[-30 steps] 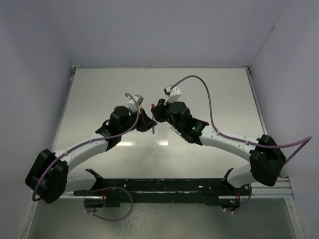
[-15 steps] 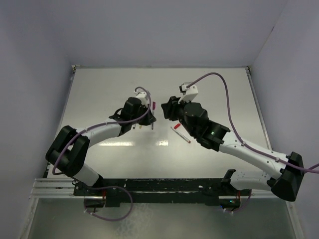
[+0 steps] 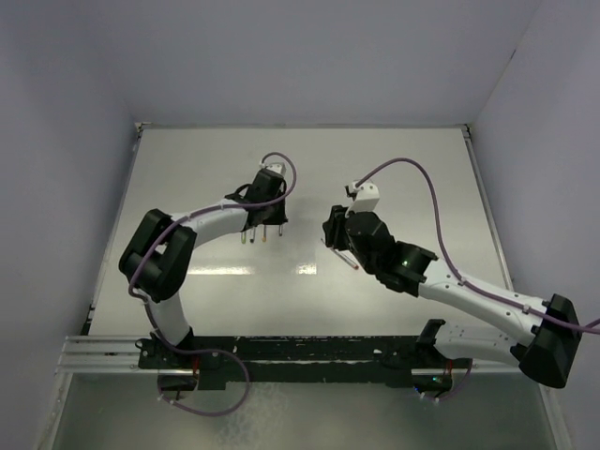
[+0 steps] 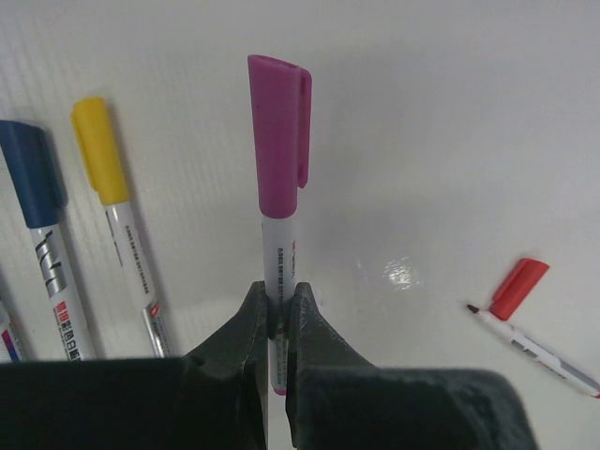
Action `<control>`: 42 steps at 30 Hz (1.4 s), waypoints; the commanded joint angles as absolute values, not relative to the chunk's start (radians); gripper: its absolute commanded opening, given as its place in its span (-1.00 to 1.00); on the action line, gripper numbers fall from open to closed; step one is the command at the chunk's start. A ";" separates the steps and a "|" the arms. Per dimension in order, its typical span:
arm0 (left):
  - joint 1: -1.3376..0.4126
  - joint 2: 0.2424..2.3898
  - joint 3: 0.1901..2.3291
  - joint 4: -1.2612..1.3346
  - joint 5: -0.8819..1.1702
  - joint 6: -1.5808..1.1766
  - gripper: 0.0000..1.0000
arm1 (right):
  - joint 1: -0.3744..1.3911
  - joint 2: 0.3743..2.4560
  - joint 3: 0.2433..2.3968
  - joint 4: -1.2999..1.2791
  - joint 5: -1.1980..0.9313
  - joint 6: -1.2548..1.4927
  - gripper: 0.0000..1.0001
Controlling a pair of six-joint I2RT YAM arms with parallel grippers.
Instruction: Insert the pens into the pen caps
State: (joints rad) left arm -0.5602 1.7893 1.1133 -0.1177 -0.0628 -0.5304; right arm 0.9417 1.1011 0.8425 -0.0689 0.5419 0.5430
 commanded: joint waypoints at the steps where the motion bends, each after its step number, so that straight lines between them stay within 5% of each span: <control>1: -0.554 1.810 1.172 -0.203 -0.150 -0.530 -0.90 | 0.940 1.068 0.835 -0.093 0.593 0.596 -0.10; 42: -0.554 1.825 1.233 -0.312 -0.180 -0.556 -0.41 | 0.940 1.086 0.808 -0.082 0.566 0.598 -0.09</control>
State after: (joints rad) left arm -0.5583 1.8957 1.1934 -0.2840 -0.1879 -0.5476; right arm 0.9417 1.0863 0.8017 -0.1043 0.5549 0.6022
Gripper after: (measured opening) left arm 0.275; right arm 0.450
